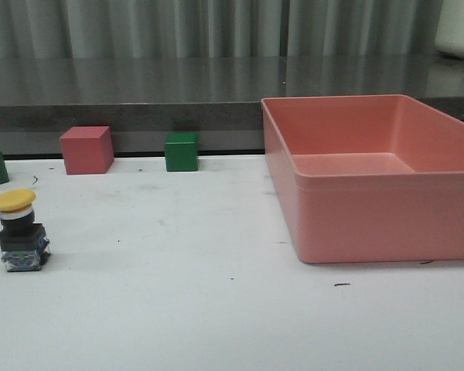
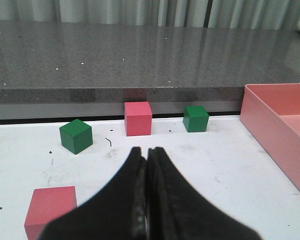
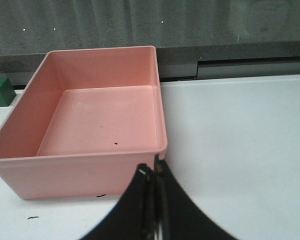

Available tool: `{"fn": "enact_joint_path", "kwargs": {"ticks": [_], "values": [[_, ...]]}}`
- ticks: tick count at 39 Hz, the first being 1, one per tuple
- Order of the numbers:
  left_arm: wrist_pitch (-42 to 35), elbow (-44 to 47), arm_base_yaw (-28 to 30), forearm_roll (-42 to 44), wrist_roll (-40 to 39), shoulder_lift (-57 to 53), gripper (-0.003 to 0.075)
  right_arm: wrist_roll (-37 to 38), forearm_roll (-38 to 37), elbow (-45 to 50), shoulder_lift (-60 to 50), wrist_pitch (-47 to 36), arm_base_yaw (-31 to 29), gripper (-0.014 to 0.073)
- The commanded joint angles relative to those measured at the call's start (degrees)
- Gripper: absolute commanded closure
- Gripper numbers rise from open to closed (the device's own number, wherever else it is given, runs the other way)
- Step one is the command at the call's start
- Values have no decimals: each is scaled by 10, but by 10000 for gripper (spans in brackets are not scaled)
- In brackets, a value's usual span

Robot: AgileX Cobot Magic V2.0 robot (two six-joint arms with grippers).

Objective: Place and stand button with both arms

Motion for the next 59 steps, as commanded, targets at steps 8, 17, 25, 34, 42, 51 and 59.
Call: {"fn": "enact_joint_path", "kwargs": {"ticks": [8, 17, 25, 34, 42, 51, 59], "values": [[-50, -20, 1, -6, 4, -12, 740, -6, -9, -15, 6, -49, -2, 663], [-50, -18, 3, -73, 93, -69, 740, -6, -9, -15, 6, -49, -2, 663], [-82, 16, 34, -58, 92, -109, 740, -6, -9, -15, 6, -49, -2, 663], [-162, 92, 119, -73, 92, -126, 740, -6, -9, -15, 6, -49, -2, 663], [-189, 158, 172, -76, 92, -126, 740, -6, -9, -15, 6, -49, -2, 663], [-247, 242, 182, -80, 92, -126, 740, -6, -9, -15, 6, -49, -2, 663], [-287, 289, 182, -100, 92, -126, 740, -6, -9, -15, 6, -49, -2, 663]]}}
